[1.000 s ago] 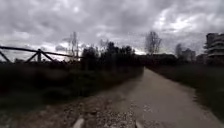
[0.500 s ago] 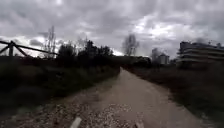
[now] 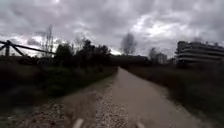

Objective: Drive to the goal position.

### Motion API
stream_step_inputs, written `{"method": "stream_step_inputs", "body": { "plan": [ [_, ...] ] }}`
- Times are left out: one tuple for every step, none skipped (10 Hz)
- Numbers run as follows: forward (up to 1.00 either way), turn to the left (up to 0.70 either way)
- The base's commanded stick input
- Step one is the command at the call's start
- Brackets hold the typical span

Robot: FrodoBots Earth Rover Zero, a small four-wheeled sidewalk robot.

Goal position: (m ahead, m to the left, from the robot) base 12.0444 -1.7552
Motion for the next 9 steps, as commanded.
{"method": "stream_step_inputs", "body": {
  "plan": [
    [0.63,0.0],
    [0.7,0.0],
    [0.7,0.0],
    [0.7,0.0],
    [0.7,0.0],
    [0.7,0.0],
    [0.7,0.0],
    [0.69,0.0],
    [0.66,0.0]
  ]
}}
